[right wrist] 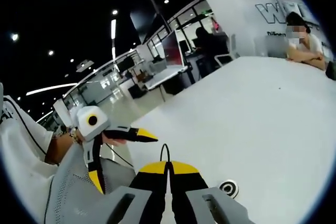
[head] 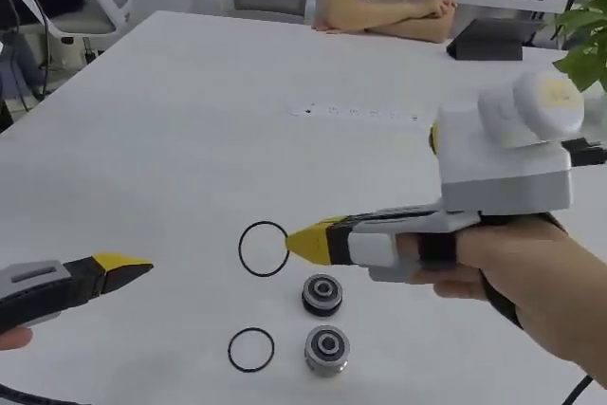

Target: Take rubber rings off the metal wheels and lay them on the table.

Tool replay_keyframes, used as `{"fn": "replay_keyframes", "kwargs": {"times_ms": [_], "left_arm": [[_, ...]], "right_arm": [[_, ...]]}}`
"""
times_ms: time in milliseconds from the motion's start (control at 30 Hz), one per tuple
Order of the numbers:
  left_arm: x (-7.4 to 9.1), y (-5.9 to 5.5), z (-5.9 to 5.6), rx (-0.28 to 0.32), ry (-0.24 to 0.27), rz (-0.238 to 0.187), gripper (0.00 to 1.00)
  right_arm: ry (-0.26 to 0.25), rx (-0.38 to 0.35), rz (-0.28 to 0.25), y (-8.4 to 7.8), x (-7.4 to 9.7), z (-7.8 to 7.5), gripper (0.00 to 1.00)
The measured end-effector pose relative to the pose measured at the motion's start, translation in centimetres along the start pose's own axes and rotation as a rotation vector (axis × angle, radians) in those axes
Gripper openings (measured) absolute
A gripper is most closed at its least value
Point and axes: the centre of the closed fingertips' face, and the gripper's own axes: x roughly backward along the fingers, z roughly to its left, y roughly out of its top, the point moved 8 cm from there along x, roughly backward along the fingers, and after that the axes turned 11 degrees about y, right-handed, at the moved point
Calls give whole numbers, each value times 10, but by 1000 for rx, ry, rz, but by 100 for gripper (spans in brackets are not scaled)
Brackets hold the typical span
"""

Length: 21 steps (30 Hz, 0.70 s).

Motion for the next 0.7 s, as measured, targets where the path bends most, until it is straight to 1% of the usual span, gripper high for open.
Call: {"fn": "replay_keyframes", "kwargs": {"times_ms": [100,200,300,333,467,567,700], "left_arm": [[0,1,0,-3,0,2,99],[1,1,0,-2,3,2,99],[2,1,0,-1,5,4,99],[2,1,0,-1,6,4,99],[2,0,-1,2,7,6,99],[1,-1,-1,7,10,9,99],[1,-2,-2,9,11,14,99]], "right_arm": [[-2,11,43,-3,-10,0,0],[7,6,65,-7,-18,0,0],[9,-3,88,-13,-25,-3,0],[10,-5,90,-14,-26,-3,0],[10,-46,97,-27,-30,-9,0],[3,-64,96,-36,-31,-13,0],[-15,-81,115,-45,-31,-19,0]]}}
